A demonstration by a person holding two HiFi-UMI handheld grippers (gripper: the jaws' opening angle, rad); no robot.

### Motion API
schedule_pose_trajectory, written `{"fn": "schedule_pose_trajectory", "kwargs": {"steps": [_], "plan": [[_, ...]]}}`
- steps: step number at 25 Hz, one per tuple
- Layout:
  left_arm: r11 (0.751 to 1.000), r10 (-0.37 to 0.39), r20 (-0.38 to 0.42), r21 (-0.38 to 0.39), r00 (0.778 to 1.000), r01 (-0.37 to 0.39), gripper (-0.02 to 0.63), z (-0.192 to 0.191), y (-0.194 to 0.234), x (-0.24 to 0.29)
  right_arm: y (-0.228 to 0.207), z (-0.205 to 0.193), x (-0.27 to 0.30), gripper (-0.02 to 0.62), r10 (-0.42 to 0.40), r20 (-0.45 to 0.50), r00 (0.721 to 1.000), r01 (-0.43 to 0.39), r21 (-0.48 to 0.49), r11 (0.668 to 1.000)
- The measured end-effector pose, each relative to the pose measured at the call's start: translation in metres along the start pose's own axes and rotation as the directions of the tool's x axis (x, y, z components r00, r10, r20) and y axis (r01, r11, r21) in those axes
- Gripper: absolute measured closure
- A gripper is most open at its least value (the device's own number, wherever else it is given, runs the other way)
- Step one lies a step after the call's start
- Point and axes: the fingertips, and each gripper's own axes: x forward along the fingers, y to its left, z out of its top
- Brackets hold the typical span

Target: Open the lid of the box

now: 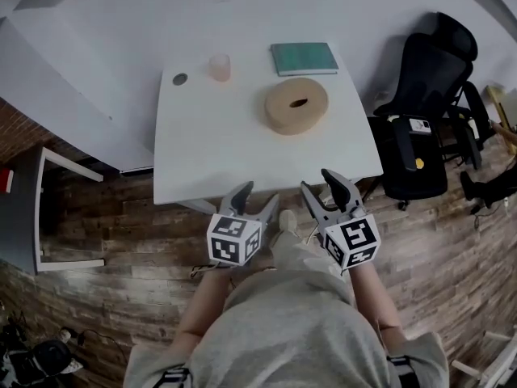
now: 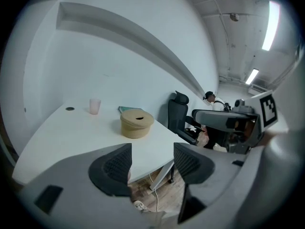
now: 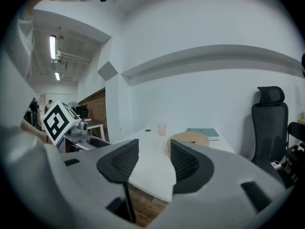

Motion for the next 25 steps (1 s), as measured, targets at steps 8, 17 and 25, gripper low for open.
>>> {"fn": "schedule_pose_trajectory", "kwargs": {"steps": [8, 17, 25], "plan": [[1.000, 0.019, -0.073, 0.004, 0.997, -0.019, 0.347, 0.018, 0.033, 0.073, -0.053, 0.010, 0.068, 0.382, 0.049, -0.063, 0.997, -0.055, -0.094, 0.994], [0.999, 0.037, -0.147, -0.002, 0.989, -0.038, 0.330, 0.032, 0.061, 0.143, -0.089, 0.002, 0.136, 0.377, 0.133, -0.154, 0.979, -0.162, -0.190, 0.968], [0.997, 0.058, -0.195, -0.028, 0.979, -0.065, 0.314, 0.031, 0.083, 0.190, -0.112, -0.031, 0.174, 0.371, 0.195, -0.297, 0.935, -0.292, -0.329, 0.898]]}}
